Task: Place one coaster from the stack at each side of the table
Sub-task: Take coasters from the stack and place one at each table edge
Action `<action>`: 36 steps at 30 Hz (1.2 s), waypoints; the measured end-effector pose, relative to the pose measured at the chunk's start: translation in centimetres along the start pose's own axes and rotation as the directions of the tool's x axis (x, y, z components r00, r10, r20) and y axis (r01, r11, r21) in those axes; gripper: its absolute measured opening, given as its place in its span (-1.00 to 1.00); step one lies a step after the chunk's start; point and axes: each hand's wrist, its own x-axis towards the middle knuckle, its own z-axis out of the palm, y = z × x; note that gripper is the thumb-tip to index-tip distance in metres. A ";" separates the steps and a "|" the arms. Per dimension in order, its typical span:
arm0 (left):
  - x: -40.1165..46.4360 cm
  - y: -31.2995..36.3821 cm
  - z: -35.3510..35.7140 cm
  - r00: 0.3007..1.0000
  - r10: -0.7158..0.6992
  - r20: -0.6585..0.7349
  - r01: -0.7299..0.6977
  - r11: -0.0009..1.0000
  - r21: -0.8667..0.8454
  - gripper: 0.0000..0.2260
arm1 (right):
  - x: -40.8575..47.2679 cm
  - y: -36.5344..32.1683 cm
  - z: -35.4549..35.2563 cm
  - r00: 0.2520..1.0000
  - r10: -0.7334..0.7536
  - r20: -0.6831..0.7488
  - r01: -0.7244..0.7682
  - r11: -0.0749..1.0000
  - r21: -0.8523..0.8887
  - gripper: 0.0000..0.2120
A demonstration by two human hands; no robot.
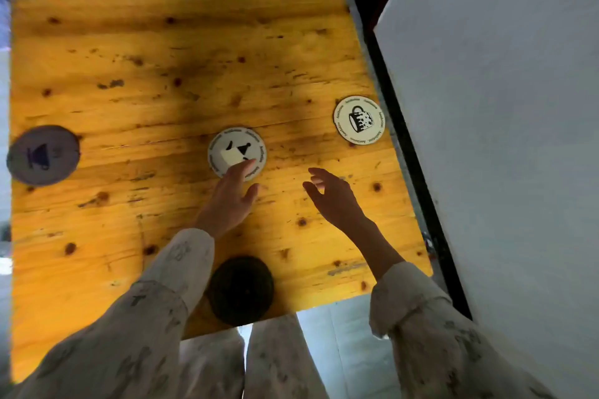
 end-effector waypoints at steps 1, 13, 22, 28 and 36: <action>-1.7 -0.8 -1.4 0.999 -0.042 -0.034 0.041 0.999 -0.031 -0.57 | -0.7 -1.7 0.9 1.000 -0.013 0.025 0.012 1.000 0.028 -0.62; -15.3 -16.0 -15.1 0.946 -0.197 -0.257 0.164 0.976 -0.144 -0.63 | -6.1 -19.4 14.8 0.937 -0.202 0.284 0.238 0.967 -0.097 -0.61; -22.3 -29.3 -29.2 0.963 -0.084 -0.256 0.064 0.994 -0.087 -0.68 | -9.5 -34.0 27.5 0.956 -0.234 0.175 0.243 0.970 -0.031 -0.62; -22.7 -34.0 -35.5 0.950 -0.066 -0.306 0.059 0.998 -0.033 -0.71 | -8.2 -40.1 32.3 0.951 -0.279 0.131 0.283 0.959 -0.012 -0.64; -17.9 -35.5 -39.3 0.983 -0.032 -0.179 0.028 0.999 -0.025 -0.69 | -3.8 -43.2 34.0 0.966 -0.255 0.047 0.253 0.966 0.048 -0.64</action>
